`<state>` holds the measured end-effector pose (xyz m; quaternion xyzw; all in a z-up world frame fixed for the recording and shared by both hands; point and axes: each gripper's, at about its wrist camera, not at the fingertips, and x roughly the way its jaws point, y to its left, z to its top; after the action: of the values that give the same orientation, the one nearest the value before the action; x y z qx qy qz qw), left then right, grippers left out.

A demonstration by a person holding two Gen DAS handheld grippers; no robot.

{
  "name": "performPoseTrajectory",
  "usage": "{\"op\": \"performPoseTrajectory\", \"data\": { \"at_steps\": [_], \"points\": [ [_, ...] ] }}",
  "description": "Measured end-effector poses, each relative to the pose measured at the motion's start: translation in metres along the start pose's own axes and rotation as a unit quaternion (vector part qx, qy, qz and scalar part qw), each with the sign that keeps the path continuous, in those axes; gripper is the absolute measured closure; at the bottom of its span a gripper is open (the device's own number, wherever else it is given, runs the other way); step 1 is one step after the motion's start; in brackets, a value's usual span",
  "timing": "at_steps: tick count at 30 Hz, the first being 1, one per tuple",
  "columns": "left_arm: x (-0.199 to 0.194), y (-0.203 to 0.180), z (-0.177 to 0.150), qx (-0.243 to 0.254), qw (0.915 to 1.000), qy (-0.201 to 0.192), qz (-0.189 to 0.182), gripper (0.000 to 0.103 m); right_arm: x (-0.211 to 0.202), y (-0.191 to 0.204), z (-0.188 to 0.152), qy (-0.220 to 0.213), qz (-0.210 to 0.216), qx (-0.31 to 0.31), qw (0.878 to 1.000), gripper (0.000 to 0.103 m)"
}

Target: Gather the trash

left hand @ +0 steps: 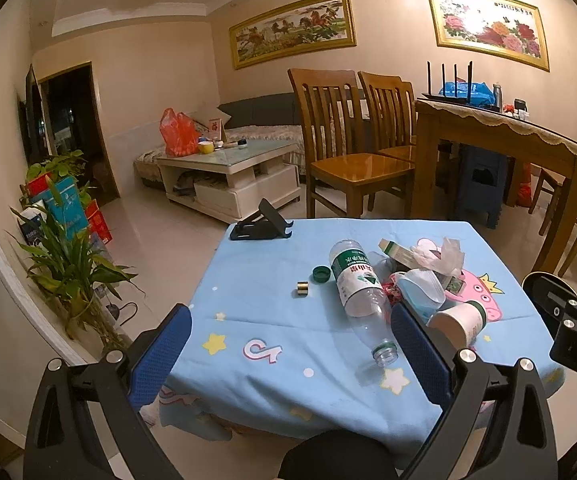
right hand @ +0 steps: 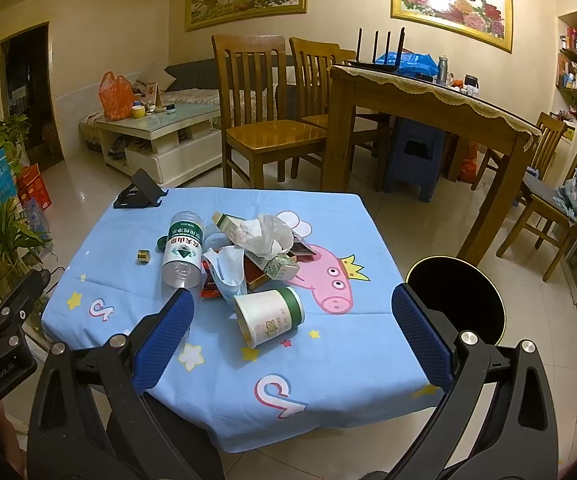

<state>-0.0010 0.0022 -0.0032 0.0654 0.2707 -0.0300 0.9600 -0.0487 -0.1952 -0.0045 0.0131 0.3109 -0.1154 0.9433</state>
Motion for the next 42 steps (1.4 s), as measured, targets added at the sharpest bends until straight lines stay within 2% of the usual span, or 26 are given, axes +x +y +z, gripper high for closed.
{"op": "performPoseTrajectory", "data": {
  "at_steps": [42],
  "points": [
    [0.007, -0.013, -0.005, 0.010, 0.9998, 0.013, -0.006, 0.007, 0.003, -0.008, -0.003, 0.007, 0.000, 0.004, 1.000, 0.005]
  ]
}}
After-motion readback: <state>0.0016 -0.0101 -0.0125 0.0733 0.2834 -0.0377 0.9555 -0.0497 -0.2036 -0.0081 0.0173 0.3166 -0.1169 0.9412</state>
